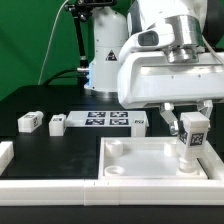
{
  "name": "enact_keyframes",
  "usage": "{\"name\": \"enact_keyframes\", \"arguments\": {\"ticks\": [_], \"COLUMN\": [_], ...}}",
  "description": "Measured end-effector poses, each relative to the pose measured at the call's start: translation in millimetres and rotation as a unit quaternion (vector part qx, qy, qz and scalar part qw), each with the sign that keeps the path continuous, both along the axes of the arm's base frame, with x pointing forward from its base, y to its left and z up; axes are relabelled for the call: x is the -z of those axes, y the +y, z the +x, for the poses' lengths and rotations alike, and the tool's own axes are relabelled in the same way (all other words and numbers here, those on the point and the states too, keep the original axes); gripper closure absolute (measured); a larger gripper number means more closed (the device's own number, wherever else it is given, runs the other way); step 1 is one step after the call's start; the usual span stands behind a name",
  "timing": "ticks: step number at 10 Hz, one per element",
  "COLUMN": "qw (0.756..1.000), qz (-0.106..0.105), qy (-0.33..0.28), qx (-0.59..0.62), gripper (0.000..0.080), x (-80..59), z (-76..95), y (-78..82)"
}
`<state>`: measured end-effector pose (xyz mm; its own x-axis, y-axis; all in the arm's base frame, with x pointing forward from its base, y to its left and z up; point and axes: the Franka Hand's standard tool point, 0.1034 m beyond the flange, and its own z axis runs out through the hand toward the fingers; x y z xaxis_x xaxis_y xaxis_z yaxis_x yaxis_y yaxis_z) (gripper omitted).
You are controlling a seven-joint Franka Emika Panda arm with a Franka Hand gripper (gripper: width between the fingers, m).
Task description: Assemble one leg
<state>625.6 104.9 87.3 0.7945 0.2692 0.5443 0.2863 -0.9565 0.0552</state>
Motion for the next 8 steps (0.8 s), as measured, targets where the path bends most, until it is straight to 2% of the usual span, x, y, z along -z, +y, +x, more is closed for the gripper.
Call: {"name": "enact_keyframes", "arguments": {"ticks": [5,8], "qw": [1.0,1.0], "qz": [-0.001,0.0], "qy": [0.004,-0.008], "qx": [-0.001,-0.002], "gripper": [0.0508,0.0508], "x": [14.1,15.3], "z": [-5.0,-5.1], "y": [0.8,2.4]}}
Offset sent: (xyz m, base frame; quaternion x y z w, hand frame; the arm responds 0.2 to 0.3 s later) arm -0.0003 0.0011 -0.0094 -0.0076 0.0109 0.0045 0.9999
